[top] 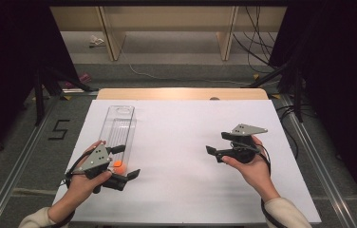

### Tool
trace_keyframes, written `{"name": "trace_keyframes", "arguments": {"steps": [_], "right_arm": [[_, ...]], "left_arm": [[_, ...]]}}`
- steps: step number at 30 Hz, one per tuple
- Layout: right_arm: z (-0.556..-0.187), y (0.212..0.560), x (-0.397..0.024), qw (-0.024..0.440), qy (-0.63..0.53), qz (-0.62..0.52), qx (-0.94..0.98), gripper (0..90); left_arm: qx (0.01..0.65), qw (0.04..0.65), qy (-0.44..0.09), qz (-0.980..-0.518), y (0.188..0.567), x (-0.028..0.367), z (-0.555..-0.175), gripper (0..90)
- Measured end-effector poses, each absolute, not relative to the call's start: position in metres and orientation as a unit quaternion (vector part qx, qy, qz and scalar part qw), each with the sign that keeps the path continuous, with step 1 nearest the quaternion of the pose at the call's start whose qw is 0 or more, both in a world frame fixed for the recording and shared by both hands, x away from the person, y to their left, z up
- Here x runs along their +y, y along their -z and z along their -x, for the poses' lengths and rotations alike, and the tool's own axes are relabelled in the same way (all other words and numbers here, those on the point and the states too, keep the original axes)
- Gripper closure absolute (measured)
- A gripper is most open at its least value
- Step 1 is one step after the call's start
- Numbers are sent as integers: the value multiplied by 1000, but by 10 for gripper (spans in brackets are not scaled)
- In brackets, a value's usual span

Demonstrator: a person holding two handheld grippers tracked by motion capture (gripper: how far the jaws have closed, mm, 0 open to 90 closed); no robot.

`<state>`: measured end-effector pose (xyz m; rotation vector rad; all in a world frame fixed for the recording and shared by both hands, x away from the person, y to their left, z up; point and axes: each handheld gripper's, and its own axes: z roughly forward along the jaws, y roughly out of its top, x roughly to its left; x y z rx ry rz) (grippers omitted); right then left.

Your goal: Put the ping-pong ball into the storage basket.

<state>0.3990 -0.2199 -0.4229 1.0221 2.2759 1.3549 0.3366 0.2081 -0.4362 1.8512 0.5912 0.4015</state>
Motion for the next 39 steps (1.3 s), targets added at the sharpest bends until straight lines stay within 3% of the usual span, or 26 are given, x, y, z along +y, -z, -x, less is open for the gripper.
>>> {"name": "trace_keyframes", "arguments": {"steps": [39], "right_arm": [[-368,422,-266,170,-470,-385,776,160]], "left_arm": [[253,546,-170,-780,437,210,-337,30]]}}
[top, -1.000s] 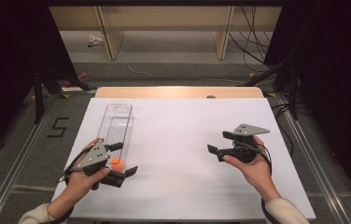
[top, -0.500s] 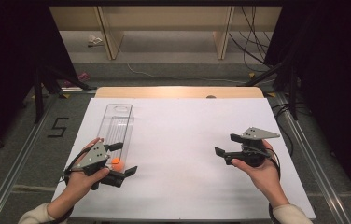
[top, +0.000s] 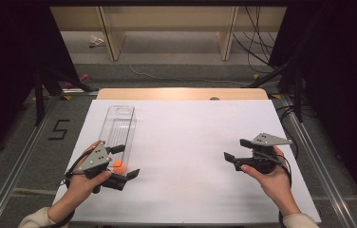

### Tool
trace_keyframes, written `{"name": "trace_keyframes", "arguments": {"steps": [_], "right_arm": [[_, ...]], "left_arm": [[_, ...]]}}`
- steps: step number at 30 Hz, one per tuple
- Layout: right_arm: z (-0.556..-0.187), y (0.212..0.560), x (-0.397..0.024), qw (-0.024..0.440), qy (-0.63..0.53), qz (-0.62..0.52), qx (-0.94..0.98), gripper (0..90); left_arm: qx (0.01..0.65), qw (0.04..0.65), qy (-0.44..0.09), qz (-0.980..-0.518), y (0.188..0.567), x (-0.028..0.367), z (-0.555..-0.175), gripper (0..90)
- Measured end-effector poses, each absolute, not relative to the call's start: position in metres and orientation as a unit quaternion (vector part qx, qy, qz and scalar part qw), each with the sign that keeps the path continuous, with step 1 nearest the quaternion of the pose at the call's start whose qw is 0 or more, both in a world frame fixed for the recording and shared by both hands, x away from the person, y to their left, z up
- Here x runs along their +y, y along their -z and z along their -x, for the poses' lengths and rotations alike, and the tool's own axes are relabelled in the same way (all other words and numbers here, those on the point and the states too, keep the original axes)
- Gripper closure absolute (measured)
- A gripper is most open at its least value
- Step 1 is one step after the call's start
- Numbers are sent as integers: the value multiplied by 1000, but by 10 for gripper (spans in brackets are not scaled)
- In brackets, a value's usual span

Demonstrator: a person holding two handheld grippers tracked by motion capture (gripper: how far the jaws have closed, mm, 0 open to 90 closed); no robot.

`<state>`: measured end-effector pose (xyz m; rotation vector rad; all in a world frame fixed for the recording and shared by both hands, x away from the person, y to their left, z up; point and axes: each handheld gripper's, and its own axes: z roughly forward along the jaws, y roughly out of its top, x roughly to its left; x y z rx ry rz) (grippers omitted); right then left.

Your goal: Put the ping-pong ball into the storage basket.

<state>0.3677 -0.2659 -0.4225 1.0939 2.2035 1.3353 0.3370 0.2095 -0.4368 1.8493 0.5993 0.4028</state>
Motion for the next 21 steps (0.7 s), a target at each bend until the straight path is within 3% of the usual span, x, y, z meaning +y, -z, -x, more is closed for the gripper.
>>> {"name": "trace_keyframes", "arguments": {"steps": [21], "right_arm": [[-367,428,-266,165,-465,-383,781,160]], "left_arm": [[251,548,-169,-780,437,209,-338,30]]}}
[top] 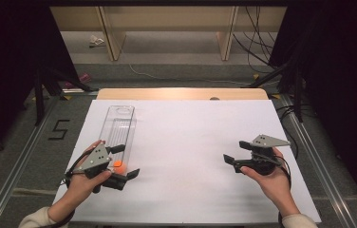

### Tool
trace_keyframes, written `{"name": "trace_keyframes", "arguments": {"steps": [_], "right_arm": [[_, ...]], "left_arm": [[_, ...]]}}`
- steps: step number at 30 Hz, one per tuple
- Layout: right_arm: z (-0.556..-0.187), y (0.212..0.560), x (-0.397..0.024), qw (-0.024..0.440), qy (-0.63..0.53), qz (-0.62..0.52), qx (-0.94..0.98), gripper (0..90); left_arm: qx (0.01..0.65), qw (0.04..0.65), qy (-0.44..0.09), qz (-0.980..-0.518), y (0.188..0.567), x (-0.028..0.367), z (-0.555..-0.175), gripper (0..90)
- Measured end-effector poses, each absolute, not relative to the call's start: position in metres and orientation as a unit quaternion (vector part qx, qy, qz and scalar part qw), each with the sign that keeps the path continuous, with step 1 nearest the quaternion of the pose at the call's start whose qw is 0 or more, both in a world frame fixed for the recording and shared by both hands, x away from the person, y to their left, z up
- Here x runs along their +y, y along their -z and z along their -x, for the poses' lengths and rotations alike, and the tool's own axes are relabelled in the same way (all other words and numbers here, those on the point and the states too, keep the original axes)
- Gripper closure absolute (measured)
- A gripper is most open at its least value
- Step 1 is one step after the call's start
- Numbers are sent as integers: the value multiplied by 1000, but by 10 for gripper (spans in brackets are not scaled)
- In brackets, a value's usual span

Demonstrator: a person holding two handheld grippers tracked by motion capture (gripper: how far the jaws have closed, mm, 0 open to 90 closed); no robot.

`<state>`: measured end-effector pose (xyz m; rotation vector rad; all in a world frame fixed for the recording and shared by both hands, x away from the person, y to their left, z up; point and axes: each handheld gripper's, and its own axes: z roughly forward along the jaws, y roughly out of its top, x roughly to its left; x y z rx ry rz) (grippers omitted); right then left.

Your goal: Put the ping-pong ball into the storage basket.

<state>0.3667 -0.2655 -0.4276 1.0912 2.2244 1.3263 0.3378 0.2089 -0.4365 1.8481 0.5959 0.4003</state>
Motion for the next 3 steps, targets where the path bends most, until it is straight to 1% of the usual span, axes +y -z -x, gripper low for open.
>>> {"name": "trace_keyframes", "arguments": {"steps": [3], "right_arm": [[-367,428,-266,164,-466,-385,780,160]], "left_arm": [[252,547,-168,-780,437,209,-338,30]]}}
